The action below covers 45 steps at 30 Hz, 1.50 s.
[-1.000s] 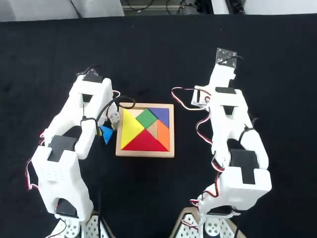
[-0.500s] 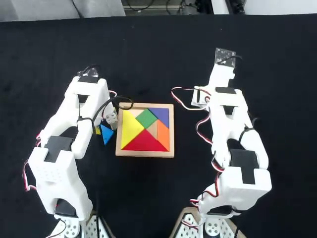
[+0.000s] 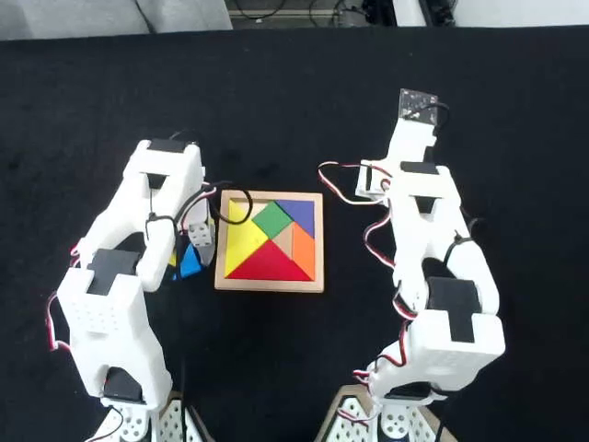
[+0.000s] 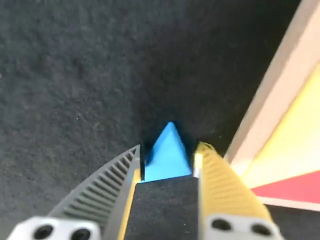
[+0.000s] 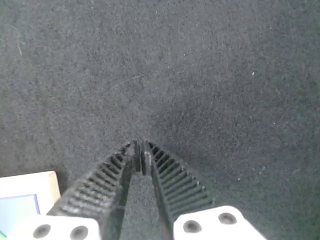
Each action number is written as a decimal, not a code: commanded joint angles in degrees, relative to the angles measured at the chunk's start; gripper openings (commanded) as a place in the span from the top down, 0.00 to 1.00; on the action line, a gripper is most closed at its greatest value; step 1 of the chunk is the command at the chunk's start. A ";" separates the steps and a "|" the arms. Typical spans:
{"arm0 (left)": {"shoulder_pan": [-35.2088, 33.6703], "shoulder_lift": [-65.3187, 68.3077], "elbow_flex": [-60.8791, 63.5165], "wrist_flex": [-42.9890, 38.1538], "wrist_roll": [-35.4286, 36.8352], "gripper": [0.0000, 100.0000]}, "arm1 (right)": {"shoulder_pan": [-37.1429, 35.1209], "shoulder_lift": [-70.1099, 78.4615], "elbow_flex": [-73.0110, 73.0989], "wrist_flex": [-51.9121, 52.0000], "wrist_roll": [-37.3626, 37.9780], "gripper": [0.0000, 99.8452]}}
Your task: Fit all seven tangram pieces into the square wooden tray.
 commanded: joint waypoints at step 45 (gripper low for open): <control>-1.98 -0.62 1.71 -5.80 -28.57 0.77 | -0.62 -0.31 -3.21 0.44 2.20 0.99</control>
